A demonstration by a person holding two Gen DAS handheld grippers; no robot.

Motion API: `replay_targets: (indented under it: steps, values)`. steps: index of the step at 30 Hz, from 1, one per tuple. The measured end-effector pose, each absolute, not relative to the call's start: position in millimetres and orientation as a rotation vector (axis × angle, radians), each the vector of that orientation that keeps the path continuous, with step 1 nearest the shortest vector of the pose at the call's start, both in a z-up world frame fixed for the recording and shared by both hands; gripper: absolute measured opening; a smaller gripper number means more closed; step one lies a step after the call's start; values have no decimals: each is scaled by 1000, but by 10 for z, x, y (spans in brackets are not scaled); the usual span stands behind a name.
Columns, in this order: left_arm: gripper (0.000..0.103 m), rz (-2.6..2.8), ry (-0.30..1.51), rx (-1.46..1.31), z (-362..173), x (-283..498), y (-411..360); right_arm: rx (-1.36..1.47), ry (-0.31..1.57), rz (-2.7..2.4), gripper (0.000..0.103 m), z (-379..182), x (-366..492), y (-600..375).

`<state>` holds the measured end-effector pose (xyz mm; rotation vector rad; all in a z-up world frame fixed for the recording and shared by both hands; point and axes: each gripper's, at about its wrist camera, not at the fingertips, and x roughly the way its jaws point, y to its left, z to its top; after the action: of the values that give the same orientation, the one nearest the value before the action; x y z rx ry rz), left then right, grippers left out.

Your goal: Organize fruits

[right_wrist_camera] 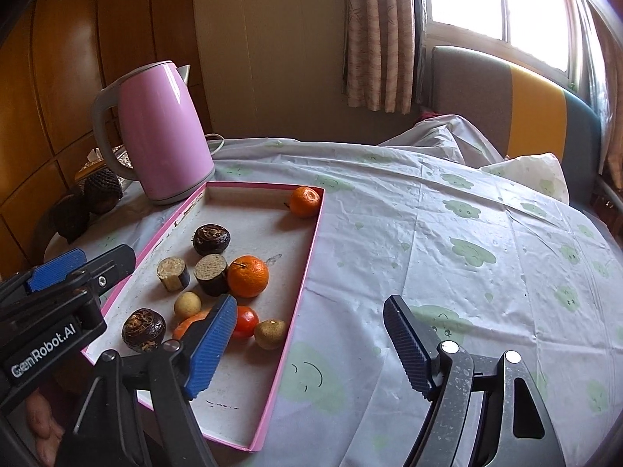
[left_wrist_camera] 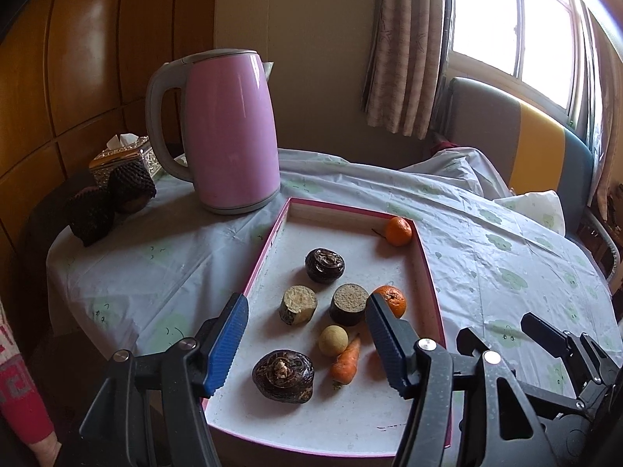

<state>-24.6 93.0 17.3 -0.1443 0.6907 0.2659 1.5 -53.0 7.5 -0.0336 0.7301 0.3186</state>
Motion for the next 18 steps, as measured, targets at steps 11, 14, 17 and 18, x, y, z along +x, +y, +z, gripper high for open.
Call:
replay_targets:
  steps: [11, 14, 17, 18]
  values:
    - [64, 268, 687, -153, 186, -255, 948, -55, 723, 335, 78, 78, -4, -453]
    - [64, 267, 687, -153, 186, -255, 950, -55, 724, 336, 78, 76, -2, -448]
    - [64, 268, 686, -155, 193, -256, 952, -57, 723, 337, 79, 73, -4, -440]
    - [64, 268, 685, -154, 197, -258, 951, -56, 724, 338, 79, 72, -4, -440]
